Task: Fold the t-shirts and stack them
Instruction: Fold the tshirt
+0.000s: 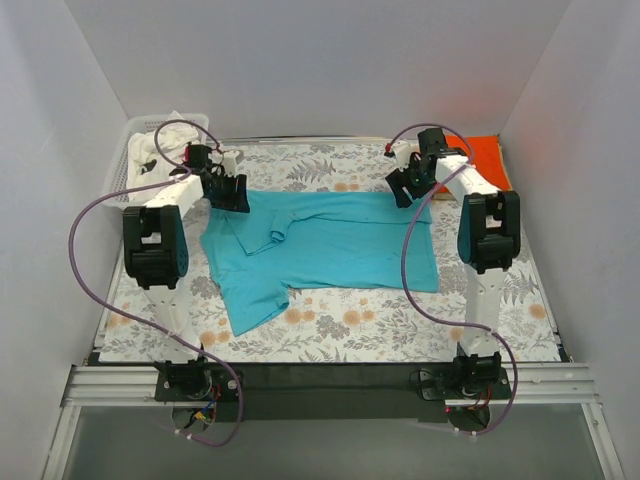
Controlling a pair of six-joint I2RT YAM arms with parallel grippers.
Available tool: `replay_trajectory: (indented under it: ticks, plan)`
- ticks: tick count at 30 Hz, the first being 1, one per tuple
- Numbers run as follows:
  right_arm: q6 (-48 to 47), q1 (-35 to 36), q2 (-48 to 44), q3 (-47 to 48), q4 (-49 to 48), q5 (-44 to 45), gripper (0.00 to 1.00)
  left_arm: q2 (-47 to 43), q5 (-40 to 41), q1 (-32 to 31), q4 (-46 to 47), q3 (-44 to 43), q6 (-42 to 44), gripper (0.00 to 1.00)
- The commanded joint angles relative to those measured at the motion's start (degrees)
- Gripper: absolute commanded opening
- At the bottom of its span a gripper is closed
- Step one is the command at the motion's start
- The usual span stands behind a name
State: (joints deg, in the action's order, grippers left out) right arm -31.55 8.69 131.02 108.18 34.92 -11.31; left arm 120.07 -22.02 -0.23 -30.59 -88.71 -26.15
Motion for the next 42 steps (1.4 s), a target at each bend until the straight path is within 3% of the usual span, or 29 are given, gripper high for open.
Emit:
replay_trajectory:
  ticks: [1, 5, 10, 16, 24, 42]
  plan:
    - [-1.8, 0.3, -14.0, -5.7, 0.4, -6.8, 0.64, -11.9, -12.4, 0.1, -1.3, 1.3, 2.4, 0.46]
    - [-6.6, 1.0, -27.4, -15.9, 4.3, -8.3, 0.64, -22.8, -15.8, 1.9, -5.1, 9.5, 10.4, 0.47]
    - [-11.6, 1.8, -37.8, -31.3, 8.3, -7.0, 0.5, -34.8, -17.4, 2.3, -16.8, 19.8, 22.2, 0.46]
    - [-14.0, 3.3, -47.1, -45.0, 8.6, -3.5, 0.45, -44.4, -9.2, 2.7, -15.5, 33.1, 27.6, 0.42]
    - [-13.0, 7.8, -51.2, -54.8, 6.7, -0.2, 0.44, -44.8, -5.1, 3.0, -13.9, 38.4, 26.6, 0.41]
    - [-14.3, 9.3, -53.5, -67.4, -3.6, 8.6, 0.46, -42.7, -4.9, 5.2, -14.2, 37.5, 24.7, 0.46]
